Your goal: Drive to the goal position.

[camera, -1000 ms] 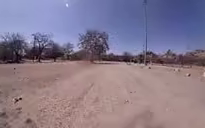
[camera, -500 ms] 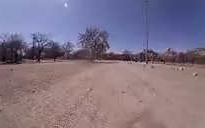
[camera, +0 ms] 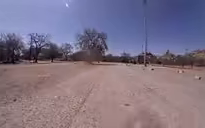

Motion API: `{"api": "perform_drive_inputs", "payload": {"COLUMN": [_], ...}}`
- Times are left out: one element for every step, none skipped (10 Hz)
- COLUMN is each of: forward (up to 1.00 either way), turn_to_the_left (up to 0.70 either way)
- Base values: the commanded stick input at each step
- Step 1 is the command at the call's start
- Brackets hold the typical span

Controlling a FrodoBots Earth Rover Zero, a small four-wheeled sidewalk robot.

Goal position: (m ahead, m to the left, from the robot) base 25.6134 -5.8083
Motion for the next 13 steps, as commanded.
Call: {"api": "perform_drive_inputs", "payload": {"forward": [1.00,1.00,1.00,1.00,1.00,1.00,1.00,1.00,1.00,1.00,1.00,1.00,1.00], "turn_to_the_left": [0.00,0.00,0.00,0.00,0.00,-0.27,-0.27,-0.27,-0.27,-0.27,0.00,0.00,0.00]}}
